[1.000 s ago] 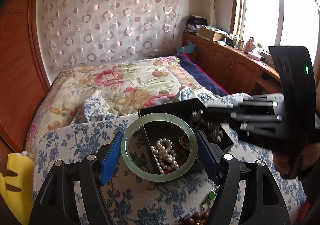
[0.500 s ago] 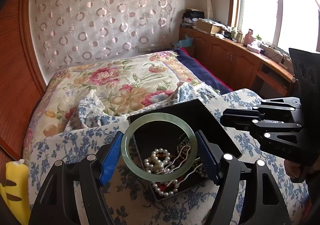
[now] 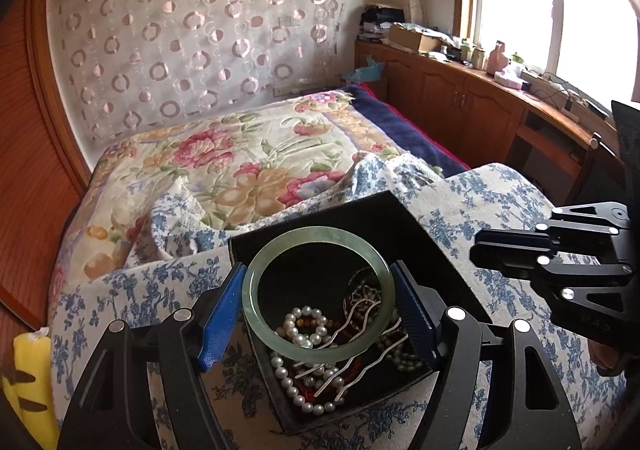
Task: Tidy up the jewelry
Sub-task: 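Carry the jade bangle and hairpin into the black box and open both grippers, then move the left gripper back to the brown wooden bead bracelet and grasp it, then lift the bead bracelet with the left gripper while the right gripper approaches the green pendant, then close the right gripper on the green jade pendant keychain and lift it, then carry the bead bracelet and green pendant into the black box and open both grippers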
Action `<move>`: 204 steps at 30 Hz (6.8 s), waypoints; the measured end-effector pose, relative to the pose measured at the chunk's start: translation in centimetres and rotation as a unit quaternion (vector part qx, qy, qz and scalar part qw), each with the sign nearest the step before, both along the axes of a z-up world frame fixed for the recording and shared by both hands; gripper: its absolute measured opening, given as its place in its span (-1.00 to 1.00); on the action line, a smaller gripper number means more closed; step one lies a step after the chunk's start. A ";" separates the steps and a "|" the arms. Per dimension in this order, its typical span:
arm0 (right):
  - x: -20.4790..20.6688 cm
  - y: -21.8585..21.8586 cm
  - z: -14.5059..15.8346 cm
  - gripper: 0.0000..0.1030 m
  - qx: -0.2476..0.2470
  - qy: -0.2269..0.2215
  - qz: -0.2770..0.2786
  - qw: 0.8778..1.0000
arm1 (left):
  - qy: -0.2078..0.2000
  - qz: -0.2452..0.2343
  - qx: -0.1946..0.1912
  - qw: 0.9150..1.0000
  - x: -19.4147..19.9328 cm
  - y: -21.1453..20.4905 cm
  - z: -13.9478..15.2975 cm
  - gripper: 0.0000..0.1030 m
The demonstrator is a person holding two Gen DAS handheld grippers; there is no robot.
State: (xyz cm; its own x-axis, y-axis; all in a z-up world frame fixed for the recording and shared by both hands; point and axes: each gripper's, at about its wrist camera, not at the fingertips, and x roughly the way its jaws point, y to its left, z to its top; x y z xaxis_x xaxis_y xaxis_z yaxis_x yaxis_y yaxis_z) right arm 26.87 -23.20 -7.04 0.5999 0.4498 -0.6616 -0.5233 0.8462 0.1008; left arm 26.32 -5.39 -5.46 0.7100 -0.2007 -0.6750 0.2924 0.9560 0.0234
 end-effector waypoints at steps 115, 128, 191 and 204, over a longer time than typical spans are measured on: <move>-7.9 3.8 -3.5 -1.00 -0.082 0.018 0.033 0.996 | -0.025 0.034 -0.086 0.995 -18.2 7.9 1.3 -0.76; -8.2 5.6 -4.1 -0.65 -0.065 0.033 0.086 0.994 | -0.021 0.030 -0.084 0.996 -18.1 7.4 0.9 -0.76; -4.3 3.6 6.8 -0.86 -0.022 -0.084 0.063 0.994 | -0.074 0.000 -0.084 0.994 -10.2 4.6 7.7 -0.76; -0.4 3.6 3.8 -0.83 -0.006 -0.048 0.057 0.997 | -0.054 -0.009 -0.078 0.995 -4.8 3.0 6.8 -0.76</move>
State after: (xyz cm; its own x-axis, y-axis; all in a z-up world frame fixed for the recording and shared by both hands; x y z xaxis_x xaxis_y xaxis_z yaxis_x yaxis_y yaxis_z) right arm 26.45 -19.63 -3.21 0.6061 0.5116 -0.6090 -0.6234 0.7811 0.0358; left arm 21.54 -2.39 1.38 0.7718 -0.3107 -0.5548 0.3143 0.9449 -0.0920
